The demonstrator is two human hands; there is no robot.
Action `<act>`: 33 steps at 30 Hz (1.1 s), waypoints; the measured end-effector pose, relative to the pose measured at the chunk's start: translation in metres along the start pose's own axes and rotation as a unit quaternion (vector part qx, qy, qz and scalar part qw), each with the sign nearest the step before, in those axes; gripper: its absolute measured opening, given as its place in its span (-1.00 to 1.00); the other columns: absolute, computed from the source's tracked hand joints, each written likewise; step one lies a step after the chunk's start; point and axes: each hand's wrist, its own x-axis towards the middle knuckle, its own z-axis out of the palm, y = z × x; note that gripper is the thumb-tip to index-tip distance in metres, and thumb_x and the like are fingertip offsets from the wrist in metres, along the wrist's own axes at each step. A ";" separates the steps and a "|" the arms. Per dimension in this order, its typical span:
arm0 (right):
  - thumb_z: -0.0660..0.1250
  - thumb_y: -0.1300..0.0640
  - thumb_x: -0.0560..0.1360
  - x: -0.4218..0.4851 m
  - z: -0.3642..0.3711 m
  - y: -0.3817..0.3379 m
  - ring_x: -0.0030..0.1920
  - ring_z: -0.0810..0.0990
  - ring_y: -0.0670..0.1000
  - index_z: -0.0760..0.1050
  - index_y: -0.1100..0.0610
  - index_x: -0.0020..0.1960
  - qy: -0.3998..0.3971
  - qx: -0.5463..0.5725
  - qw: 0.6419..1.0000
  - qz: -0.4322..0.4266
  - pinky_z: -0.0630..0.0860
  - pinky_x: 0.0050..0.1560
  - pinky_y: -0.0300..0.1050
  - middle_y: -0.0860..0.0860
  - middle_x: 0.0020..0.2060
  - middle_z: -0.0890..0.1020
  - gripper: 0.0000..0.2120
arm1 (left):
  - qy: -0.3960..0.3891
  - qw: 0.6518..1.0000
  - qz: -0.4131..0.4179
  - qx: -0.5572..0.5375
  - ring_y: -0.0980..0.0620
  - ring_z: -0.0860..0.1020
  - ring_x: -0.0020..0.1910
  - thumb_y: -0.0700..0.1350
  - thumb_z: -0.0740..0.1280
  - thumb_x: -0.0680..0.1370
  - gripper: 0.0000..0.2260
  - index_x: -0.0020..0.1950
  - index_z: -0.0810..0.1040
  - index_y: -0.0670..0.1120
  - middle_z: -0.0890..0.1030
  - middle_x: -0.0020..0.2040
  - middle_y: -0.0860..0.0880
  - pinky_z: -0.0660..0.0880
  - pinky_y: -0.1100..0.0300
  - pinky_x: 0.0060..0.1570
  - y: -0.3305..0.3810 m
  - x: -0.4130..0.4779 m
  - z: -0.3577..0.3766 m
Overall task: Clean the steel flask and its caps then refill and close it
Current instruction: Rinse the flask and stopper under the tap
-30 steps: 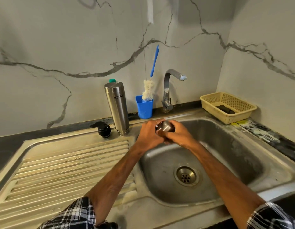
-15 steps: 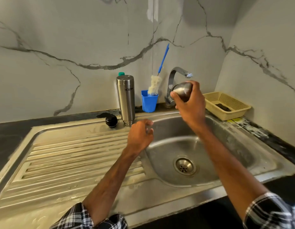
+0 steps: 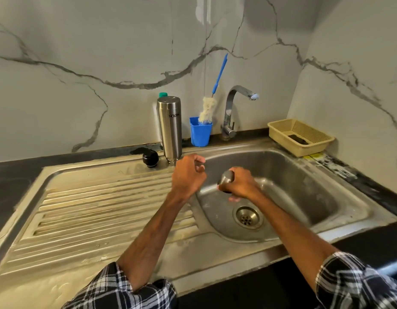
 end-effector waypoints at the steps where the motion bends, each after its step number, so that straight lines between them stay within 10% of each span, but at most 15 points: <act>1: 0.55 -0.08 0.37 -0.001 0.004 0.002 -0.10 0.66 -0.01 0.48 -0.01 0.14 0.012 -0.011 1.000 0.002 0.65 -0.10 -0.04 0.01 0.05 0.67 -0.57 | 0.002 1.000 -0.001 -0.002 0.14 0.63 -0.04 -0.31 0.42 0.52 -0.74 0.18 0.66 -0.12 0.70 0.06 0.00 0.55 0.33 -0.01 0.000 0.000 -0.001; 4: 0.53 -0.08 0.41 0.001 0.000 -0.005 -0.02 0.63 -0.03 0.41 0.03 0.24 0.113 0.016 0.993 -0.026 0.61 0.00 -0.04 -0.02 0.07 0.62 -0.50 | 0.002 1.000 0.000 -0.005 0.12 0.63 0.02 -0.34 0.39 0.50 -0.69 0.22 0.63 -0.13 0.69 0.10 0.00 0.59 0.25 0.08 -0.001 0.004 -0.002; 7: 0.60 0.06 0.36 -0.002 -0.001 -0.016 -0.25 0.72 0.08 0.53 0.17 0.04 -0.078 0.060 0.994 0.057 0.64 -0.35 -0.10 0.13 -0.10 0.68 -0.62 | -0.075 0.997 0.011 -0.014 0.06 0.56 0.19 -0.44 0.34 0.44 -0.49 0.37 0.50 -0.16 0.61 0.22 -0.04 0.51 0.30 0.12 0.001 0.005 -0.008; 13: 0.59 0.04 0.36 -0.011 0.005 -0.052 -0.34 0.71 0.01 0.56 0.12 -0.05 -0.070 0.106 0.992 0.006 0.63 -0.38 -0.14 0.07 -0.19 0.69 -0.70 | -0.240 0.967 0.059 0.061 -0.07 0.45 0.36 -0.22 0.54 0.40 -0.25 0.52 0.29 -0.14 0.48 0.37 -0.10 0.43 0.07 0.33 -0.005 0.006 -0.031; 22: 0.56 -0.16 0.33 -0.023 0.044 -0.117 -0.11 0.67 -0.02 0.58 0.04 0.04 -0.116 0.111 0.978 -0.136 0.64 -0.08 -0.05 -0.03 -0.13 0.68 -0.59 | -0.030 0.997 0.047 0.052 0.11 0.59 -0.02 -0.04 0.66 0.31 -0.42 0.26 0.57 -0.12 0.63 0.04 0.07 0.44 0.44 -0.08 -0.045 -0.019 -0.083; 26: 0.41 -0.40 0.33 -0.019 0.067 -0.117 0.00 0.68 -0.01 0.60 0.01 0.14 -0.129 0.212 0.958 -0.140 0.67 0.02 0.08 -0.05 -0.04 0.70 -0.42 | 0.030 0.997 -0.003 0.069 0.03 0.60 -0.06 0.01 0.66 0.30 -0.45 0.22 0.60 -0.10 0.66 0.03 0.02 0.54 0.16 -0.04 -0.071 -0.028 -0.111; 29: 0.39 -0.07 0.55 -0.016 0.082 -0.108 -0.04 0.70 0.10 0.63 0.00 0.00 -0.077 0.249 0.957 -0.125 0.68 -0.06 0.11 0.01 -0.15 0.71 -0.84 | 0.048 0.994 -0.064 0.068 0.02 0.60 0.01 0.00 0.68 0.27 -0.35 0.29 0.57 -0.13 0.65 0.11 -0.02 0.55 0.16 0.04 -0.091 -0.029 -0.127; 33: 0.38 0.10 0.57 -0.015 0.088 -0.098 -0.08 0.67 -0.05 0.64 0.09 0.05 -0.040 0.209 0.968 -0.136 0.66 -0.02 -0.03 -0.06 -0.15 0.68 -0.89 | 0.058 0.989 -0.110 0.075 0.02 0.58 0.00 0.01 0.68 0.28 -0.36 0.27 0.56 -0.14 0.62 0.07 -0.01 0.59 0.08 0.08 -0.104 -0.018 -0.140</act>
